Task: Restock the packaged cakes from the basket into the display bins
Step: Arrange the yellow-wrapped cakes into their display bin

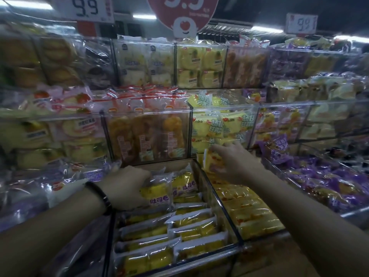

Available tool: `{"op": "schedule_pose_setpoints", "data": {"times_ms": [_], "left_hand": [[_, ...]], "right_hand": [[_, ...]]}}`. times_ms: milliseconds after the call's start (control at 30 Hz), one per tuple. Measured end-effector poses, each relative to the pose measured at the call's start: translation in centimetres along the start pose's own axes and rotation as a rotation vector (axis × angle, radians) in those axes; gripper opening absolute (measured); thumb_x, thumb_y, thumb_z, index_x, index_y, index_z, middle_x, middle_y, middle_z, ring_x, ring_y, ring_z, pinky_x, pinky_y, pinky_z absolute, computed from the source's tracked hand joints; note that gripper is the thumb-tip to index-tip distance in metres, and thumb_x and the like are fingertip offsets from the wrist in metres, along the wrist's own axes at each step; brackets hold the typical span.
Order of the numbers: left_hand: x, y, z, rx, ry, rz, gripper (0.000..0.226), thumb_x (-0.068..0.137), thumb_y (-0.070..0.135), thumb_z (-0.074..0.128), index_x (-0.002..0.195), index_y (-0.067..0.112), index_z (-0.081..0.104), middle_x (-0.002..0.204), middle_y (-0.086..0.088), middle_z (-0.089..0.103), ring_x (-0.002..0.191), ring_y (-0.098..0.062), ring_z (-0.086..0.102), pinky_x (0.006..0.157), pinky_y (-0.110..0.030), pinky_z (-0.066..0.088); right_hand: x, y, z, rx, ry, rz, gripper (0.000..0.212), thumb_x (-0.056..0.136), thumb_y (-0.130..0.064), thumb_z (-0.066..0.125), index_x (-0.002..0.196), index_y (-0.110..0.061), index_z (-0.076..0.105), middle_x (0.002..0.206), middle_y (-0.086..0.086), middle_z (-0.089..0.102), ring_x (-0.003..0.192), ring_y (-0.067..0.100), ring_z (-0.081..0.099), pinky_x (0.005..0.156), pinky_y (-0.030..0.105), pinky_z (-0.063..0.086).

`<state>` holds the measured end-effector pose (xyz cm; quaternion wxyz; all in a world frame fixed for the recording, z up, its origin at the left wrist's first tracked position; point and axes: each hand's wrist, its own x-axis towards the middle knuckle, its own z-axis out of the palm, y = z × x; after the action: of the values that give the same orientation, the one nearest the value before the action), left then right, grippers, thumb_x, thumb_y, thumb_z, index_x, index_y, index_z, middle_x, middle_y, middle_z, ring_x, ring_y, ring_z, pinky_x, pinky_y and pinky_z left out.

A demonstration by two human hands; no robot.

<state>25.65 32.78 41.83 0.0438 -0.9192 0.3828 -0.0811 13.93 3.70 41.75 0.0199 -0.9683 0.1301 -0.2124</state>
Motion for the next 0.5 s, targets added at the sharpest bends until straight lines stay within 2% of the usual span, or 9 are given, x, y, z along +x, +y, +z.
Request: {"op": "schedule_pose_setpoints", "data": {"times_ms": [133, 233, 300, 367, 433, 500], "left_hand": [[-0.3, 0.9, -0.1, 0.069, -0.014, -0.037, 0.055, 0.083, 0.060, 0.074, 0.129, 0.036, 0.058, 0.134, 0.014, 0.064, 0.131, -0.016, 0.056, 0.119, -0.052, 0.026], [-0.5, 1.3, -0.4, 0.105, -0.039, -0.056, 0.049, 0.087, 0.056, 0.072, 0.127, 0.034, 0.057, 0.132, 0.011, 0.065, 0.132, -0.018, 0.056, 0.123, -0.058, 0.015], [-0.5, 1.4, -0.6, 0.108, -0.067, -0.064, 0.047, 0.087, 0.054, 0.074, 0.125, 0.033, 0.056, 0.133, 0.010, 0.064, 0.133, -0.019, 0.055, 0.123, -0.058, 0.016], [-0.6, 1.4, -0.7, 0.069, -0.083, -0.067, 0.049, 0.085, 0.054, 0.076, 0.124, 0.034, 0.053, 0.132, 0.010, 0.064, 0.132, -0.018, 0.056, 0.121, -0.057, 0.019], [-0.7, 1.4, -0.7, 0.029, -0.082, -0.060, 0.053, 0.086, 0.052, 0.076, 0.128, 0.034, 0.049, 0.135, 0.010, 0.064, 0.132, -0.019, 0.056, 0.118, -0.055, 0.024], [-0.8, 1.6, -0.6, 0.017, -0.083, -0.058, 0.050, 0.090, 0.047, 0.074, 0.130, 0.034, 0.046, 0.136, 0.008, 0.062, 0.132, -0.021, 0.055, 0.116, -0.054, 0.025]], "right_hand": [[0.0, 0.0, 0.3, -0.144, 0.032, 0.044, 0.055, 0.091, -0.043, 0.076, 0.141, -0.040, 0.054, 0.132, 0.000, 0.063, 0.128, 0.027, 0.051, 0.098, 0.045, 0.055], [0.4, -0.7, 1.7, 0.009, -0.016, 0.049, 0.051, 0.088, -0.028, 0.080, 0.136, -0.030, 0.060, 0.131, 0.002, 0.063, 0.117, 0.022, 0.059, 0.096, 0.038, 0.058], [0.7, -1.0, 1.4, 0.100, -0.055, 0.061, 0.051, 0.087, -0.021, 0.078, 0.135, -0.023, 0.061, 0.131, 0.002, 0.063, 0.112, 0.020, 0.062, 0.092, 0.031, 0.057], [0.8, -1.7, 0.4, 0.088, 0.048, 0.045, 0.042, 0.088, -0.025, 0.073, 0.129, -0.021, 0.063, 0.125, 0.001, 0.061, 0.112, 0.020, 0.058, 0.094, 0.034, 0.056], [0.7, -3.5, -0.3, 0.029, 0.189, -0.064, 0.033, 0.089, -0.035, 0.071, 0.120, -0.026, 0.063, 0.120, -0.004, 0.059, 0.115, 0.018, 0.052, 0.100, 0.040, 0.051], [0.8, -6.1, -0.2, 0.018, 0.102, -0.227, 0.032, 0.090, -0.036, 0.071, 0.120, -0.030, 0.064, 0.119, -0.006, 0.061, 0.117, 0.018, 0.050, 0.101, 0.041, 0.049]]}}
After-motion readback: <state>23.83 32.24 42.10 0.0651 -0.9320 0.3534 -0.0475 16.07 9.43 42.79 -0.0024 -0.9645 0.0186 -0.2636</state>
